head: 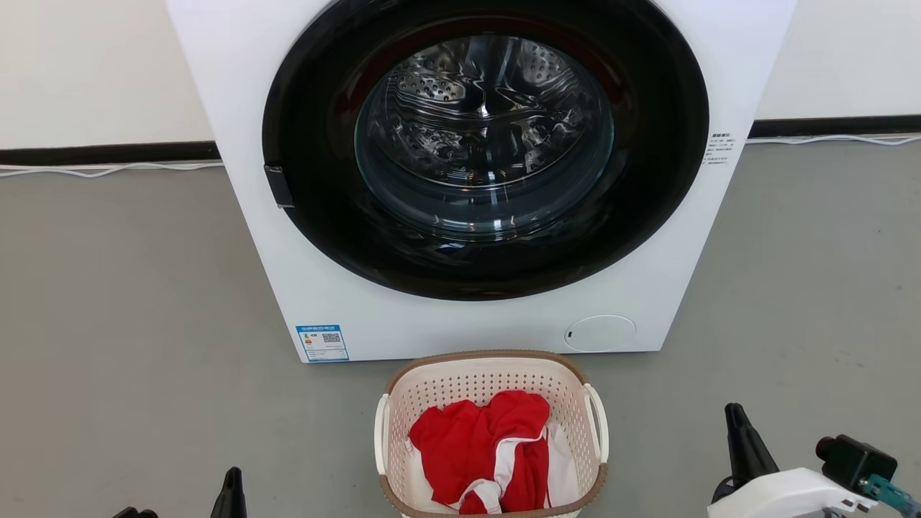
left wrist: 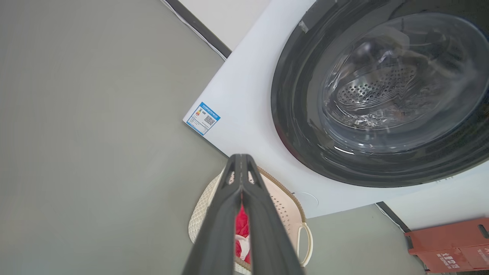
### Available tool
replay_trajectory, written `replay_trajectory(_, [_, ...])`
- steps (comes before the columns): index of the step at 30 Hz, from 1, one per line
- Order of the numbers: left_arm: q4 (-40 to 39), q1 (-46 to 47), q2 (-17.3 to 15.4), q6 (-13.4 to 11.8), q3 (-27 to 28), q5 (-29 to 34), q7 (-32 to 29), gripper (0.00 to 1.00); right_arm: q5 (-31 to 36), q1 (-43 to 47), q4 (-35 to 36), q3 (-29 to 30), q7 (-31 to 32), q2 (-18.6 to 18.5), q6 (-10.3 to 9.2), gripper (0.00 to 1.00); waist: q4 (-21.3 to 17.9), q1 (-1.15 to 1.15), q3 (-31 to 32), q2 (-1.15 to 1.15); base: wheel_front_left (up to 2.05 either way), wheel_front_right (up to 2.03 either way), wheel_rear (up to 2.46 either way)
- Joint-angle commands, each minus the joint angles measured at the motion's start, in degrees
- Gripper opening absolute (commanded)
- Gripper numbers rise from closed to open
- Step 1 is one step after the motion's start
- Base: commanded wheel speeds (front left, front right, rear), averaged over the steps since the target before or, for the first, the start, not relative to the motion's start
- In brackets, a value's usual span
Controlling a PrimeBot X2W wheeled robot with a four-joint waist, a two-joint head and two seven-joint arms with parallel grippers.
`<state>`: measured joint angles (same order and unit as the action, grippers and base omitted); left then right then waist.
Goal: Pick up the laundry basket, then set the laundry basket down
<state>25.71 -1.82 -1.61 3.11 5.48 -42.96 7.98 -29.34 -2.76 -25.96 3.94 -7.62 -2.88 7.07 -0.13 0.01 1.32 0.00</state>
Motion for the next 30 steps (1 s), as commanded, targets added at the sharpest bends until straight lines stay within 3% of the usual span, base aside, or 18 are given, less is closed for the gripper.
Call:
replay_trajectory(1, [-1.9,2.91,-0.53,0.69,0.46,-1.19,-0.3,0.0,-1.6,-2.25,2.03,0.05,0.27,-0.27,0.14,0.0,0.0,-0.01,-0.02,0.0,0.0,0.0,0.0])
replay_trajectory(30, [-5.26,4.67,-0.78,1.96,0.68,-17.73,-5.19,0.0,-22.69,-2.66,5.44,0.94,5.05,-0.18,0.24,0.0,0.05,-0.01,-0.53,0.0,0.0,0.0,0.0])
